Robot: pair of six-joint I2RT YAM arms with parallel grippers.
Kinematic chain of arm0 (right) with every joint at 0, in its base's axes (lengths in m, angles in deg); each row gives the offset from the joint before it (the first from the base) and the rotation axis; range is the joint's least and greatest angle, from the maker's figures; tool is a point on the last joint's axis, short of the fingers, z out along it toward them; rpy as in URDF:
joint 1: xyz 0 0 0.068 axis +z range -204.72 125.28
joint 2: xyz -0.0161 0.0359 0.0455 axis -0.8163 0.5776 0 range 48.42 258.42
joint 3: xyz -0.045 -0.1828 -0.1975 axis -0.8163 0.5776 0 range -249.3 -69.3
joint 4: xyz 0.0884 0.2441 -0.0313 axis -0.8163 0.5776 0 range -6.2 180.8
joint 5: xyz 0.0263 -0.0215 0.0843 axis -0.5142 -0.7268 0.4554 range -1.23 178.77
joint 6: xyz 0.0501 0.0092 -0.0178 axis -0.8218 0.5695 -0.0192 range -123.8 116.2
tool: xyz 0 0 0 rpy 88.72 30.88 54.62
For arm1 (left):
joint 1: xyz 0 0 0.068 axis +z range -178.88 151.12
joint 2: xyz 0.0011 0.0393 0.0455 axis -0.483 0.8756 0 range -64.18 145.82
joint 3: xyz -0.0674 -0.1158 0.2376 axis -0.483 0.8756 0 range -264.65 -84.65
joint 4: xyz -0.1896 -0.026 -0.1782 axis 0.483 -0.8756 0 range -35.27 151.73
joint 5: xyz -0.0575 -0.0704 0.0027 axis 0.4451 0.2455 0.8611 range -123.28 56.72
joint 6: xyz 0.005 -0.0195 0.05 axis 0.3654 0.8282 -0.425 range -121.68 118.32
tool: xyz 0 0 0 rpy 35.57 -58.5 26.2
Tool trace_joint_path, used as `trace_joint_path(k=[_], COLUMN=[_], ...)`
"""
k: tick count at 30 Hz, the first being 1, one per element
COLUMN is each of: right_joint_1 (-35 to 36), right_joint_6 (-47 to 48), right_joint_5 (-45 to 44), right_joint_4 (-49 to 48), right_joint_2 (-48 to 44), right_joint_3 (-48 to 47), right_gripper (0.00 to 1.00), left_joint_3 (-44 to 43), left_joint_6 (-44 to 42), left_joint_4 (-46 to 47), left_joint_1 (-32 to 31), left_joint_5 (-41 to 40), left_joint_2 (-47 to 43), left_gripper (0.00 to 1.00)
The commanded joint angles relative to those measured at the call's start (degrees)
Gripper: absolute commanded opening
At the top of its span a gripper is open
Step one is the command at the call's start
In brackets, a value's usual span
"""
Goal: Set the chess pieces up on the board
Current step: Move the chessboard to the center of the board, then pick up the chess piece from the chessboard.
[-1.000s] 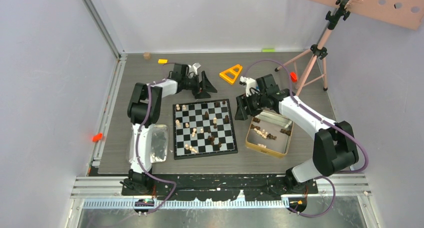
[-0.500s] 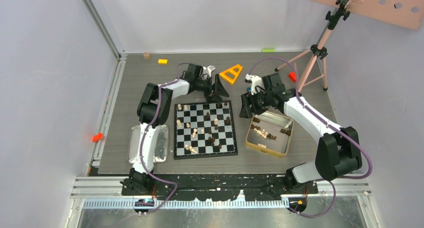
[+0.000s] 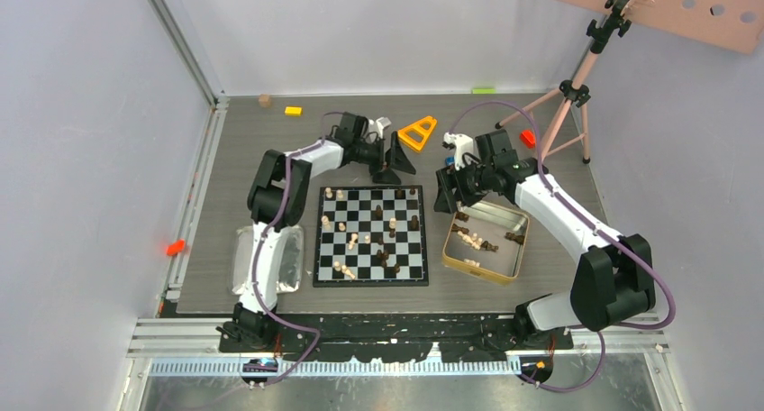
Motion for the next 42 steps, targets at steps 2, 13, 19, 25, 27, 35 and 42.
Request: trace_joint_path(k=[2,13,19,25,27,35,42], right_joint_1=[2.3,17.2,20.1,21.7,21.9,22.2,22.5], right_joint_6=[4.4,13.6,16.3,18.6,18.9,20.1,20.8], right_joint_5=[1.4,-6.3,-6.8,-7.9,-8.0,-8.0,-7.5], right_joint_4=[1.4,8.3,11.4,13.0,14.1,15.3,15.6], right_joint_2=[0.8,15.4,22.9,28.1,29.6,32.8,33.9], right_joint_3=[-6.8,-21.6,-25.5,-28.1,-29.7,-31.7,-31.4], right_gripper=[0.72,0.64,0.59,0.56,0.55,0.48,0.41], left_joint_3=[-1.5,-0.9,7.7,16.9,18.5,19.7,18.4], left_joint_6=[-7.0,-38.2,-48.9,-52.8,-53.3,-52.6,-52.3], left_joint_4=[-6.8,-37.6,-40.8,-37.4,-37.4,-38.4,-39.3], left_joint_1=[6.5,16.2,17.5,18.0,18.3,19.2,20.5], left_joint_5=[-5.1,-21.8,-38.1,-48.6,-49.1,-48.3,-46.4], left_joint_2=[-9.1,-25.4,-36.0,-43.7,-45.1,-46.3,-47.5], left_gripper=[0.89,0.89,0.93,1.00,1.00,1.00,1.00])
